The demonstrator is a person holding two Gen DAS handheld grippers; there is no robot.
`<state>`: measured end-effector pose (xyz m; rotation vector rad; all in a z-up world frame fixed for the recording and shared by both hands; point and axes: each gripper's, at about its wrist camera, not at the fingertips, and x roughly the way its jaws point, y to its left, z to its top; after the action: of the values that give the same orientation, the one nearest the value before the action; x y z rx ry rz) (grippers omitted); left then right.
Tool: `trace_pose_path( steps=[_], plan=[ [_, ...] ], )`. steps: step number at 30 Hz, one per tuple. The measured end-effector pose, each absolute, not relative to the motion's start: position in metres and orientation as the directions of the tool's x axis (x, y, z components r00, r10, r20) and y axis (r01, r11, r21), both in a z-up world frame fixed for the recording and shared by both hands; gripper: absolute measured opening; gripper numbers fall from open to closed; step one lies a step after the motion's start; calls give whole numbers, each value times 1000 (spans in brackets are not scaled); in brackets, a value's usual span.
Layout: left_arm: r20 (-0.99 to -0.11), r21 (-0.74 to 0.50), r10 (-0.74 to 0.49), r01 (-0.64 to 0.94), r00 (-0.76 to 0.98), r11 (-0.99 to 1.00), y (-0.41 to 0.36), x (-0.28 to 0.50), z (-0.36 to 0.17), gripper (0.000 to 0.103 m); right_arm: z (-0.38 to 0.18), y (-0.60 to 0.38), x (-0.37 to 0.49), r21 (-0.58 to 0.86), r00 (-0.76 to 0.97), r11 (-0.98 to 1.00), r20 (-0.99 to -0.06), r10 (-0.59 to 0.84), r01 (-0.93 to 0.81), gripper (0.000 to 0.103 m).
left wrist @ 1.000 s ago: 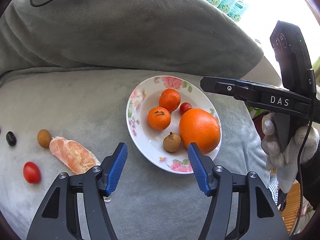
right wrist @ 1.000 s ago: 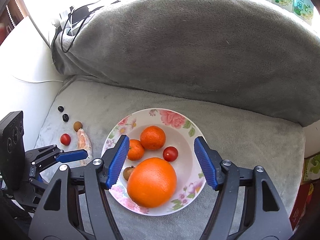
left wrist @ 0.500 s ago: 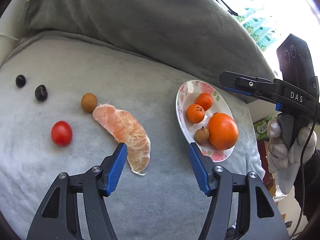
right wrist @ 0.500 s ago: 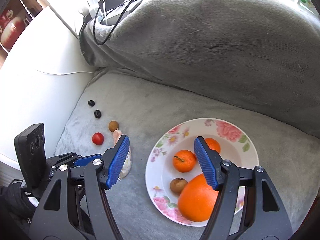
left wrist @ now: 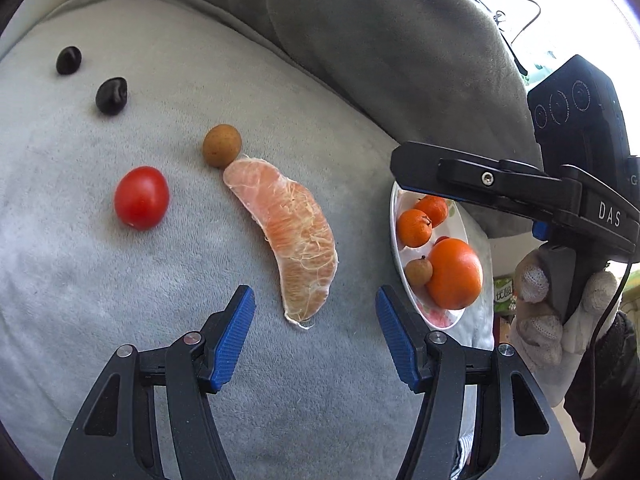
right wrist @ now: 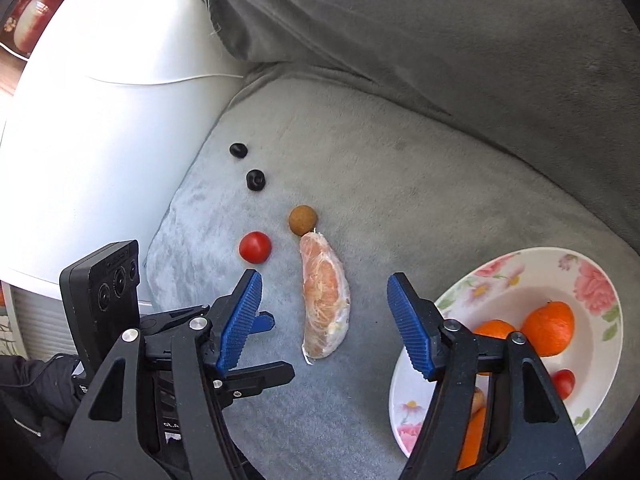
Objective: Organize fruits
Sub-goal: 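Move both tools to the peeled pomelo segment and close on it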
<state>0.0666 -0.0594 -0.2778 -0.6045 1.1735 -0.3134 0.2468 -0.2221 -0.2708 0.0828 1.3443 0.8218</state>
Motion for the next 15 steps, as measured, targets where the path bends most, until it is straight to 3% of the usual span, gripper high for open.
trace_pose_path(
  steps=[7, 9, 15],
  plan=[
    [-756, -621, -554, -113, 349, 775, -62, 75, -290, 61, -290, -198, 251, 499, -76, 718, -842, 534, -486, 61],
    [-753, -626, -557, -120, 349, 771, -61, 77, -292, 60, -297, -193, 251, 499, -95, 718, -846, 524, -485, 54],
    [-755, -625, -557, -125, 345, 770, -65, 81, -296, 60, -308, -187, 254, 488, -119, 732, -860, 496, -476, 51]
  ],
)
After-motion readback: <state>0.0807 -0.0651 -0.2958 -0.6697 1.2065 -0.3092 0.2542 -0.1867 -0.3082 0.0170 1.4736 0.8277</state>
